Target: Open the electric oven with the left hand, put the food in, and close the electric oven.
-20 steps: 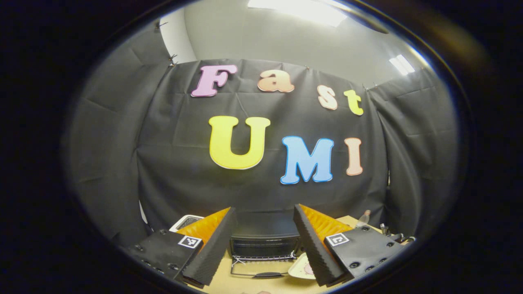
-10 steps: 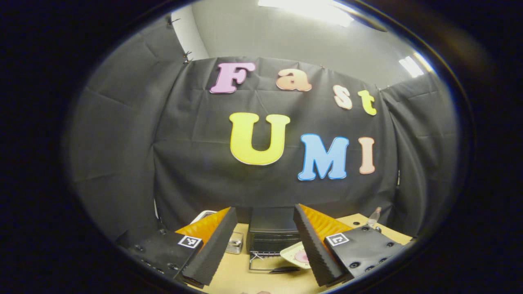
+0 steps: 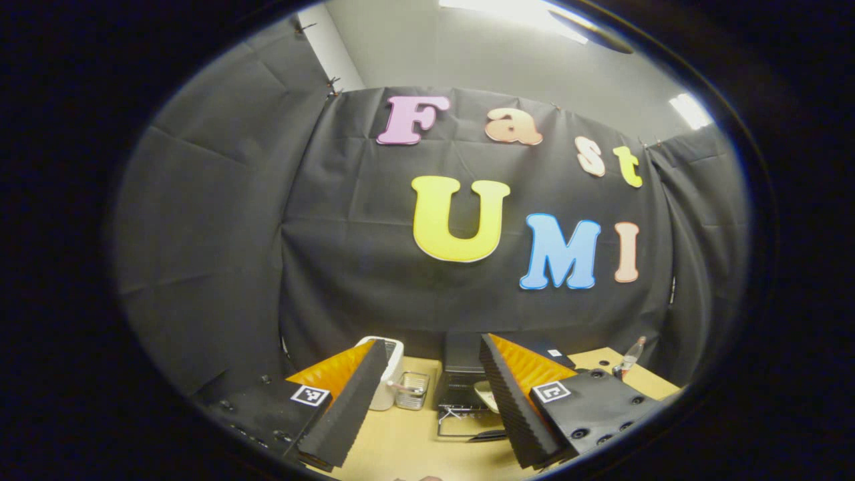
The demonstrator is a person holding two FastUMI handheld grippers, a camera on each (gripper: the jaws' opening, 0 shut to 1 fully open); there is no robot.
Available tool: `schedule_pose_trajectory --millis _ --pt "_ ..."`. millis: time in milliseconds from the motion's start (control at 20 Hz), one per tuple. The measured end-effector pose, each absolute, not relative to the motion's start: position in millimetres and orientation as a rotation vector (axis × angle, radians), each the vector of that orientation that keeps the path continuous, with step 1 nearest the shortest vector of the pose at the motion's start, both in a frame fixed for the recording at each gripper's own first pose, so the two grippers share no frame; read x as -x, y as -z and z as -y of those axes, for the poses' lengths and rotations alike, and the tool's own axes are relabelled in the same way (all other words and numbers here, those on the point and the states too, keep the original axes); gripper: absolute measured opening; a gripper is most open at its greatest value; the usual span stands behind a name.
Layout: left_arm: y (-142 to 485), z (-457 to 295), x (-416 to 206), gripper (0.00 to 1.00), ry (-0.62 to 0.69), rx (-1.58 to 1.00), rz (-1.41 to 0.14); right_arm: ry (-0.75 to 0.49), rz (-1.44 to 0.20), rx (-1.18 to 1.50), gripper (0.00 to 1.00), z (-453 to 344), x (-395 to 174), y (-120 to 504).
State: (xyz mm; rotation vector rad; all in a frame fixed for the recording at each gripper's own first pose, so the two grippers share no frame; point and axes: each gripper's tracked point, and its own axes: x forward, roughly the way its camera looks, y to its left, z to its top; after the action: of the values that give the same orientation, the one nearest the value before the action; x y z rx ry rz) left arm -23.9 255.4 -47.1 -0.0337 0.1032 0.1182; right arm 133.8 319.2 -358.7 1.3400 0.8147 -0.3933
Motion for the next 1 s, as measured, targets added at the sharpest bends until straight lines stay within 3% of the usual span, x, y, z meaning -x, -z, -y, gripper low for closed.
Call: schedule_pose_trajectory --millis 450,850,1000 --pt "59 -291 23 0.98 -0.196 0.024 -0.144 0.503 -0.738 -1.449 0.01 -346 -195 388" --pt "60 -281 4 0.95 -0.184 0.021 -0.149 0.419 -0.727 -1.514 0.03 -354 -217 385" --pt "63 -266 -6 0.95 -0.16 0.021 -0.143 0.346 -0.734 -1.496 0.12 -354 -211 375"
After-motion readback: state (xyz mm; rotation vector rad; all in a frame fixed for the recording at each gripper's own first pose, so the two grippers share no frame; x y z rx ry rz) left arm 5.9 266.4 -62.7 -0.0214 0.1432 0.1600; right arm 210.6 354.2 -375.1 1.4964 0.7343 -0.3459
